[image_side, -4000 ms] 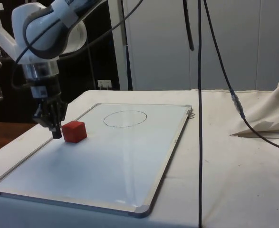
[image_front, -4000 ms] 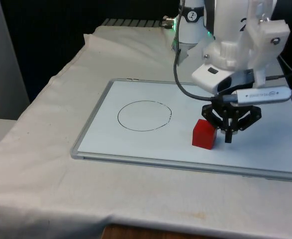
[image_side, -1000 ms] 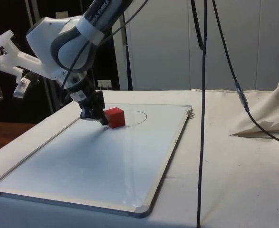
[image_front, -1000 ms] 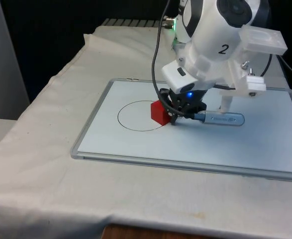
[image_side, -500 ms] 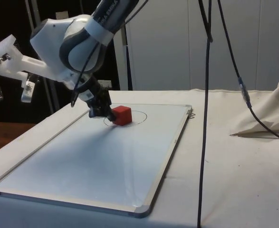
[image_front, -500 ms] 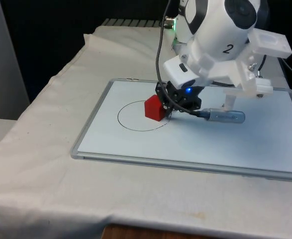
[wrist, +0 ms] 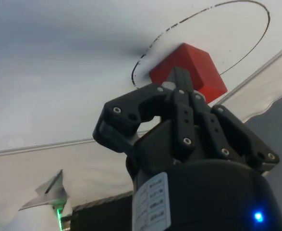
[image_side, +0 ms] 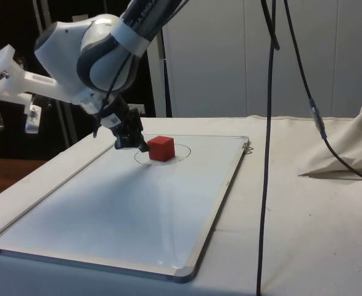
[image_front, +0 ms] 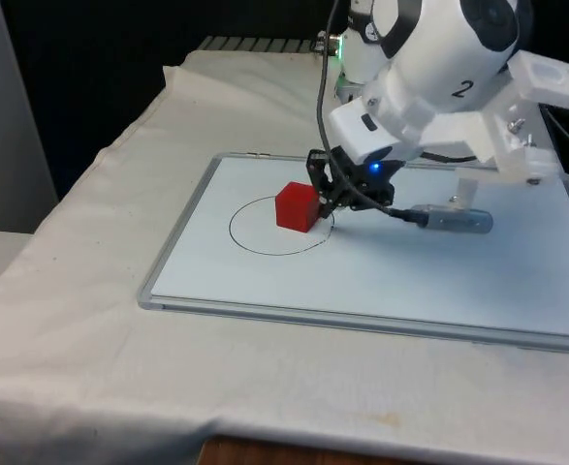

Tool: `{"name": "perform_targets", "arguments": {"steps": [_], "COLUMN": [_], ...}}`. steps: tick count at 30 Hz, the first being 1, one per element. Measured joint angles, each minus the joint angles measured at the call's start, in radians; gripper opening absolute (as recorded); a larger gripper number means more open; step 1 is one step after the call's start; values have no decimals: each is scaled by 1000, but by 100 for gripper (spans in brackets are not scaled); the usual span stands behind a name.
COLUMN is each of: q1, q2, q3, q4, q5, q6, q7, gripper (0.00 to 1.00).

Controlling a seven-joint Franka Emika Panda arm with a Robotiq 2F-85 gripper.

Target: Push the cube into the marked area.

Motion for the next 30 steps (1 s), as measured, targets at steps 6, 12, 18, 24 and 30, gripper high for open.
{"name": "perform_targets", "arguments": {"steps": [6,12,18,24,30], "q1": [1,2,2,1,0], "q2": [-2,-1,2,2,2], "q3": [19,39,55,67,77], "q4": [23,50,75,91,101], "q5": [0,0,0,3,9], "q6": [0,1,2,9,22], "q7": [17,32,46,64,79], "gripper": [0,0,0,0,0]}}
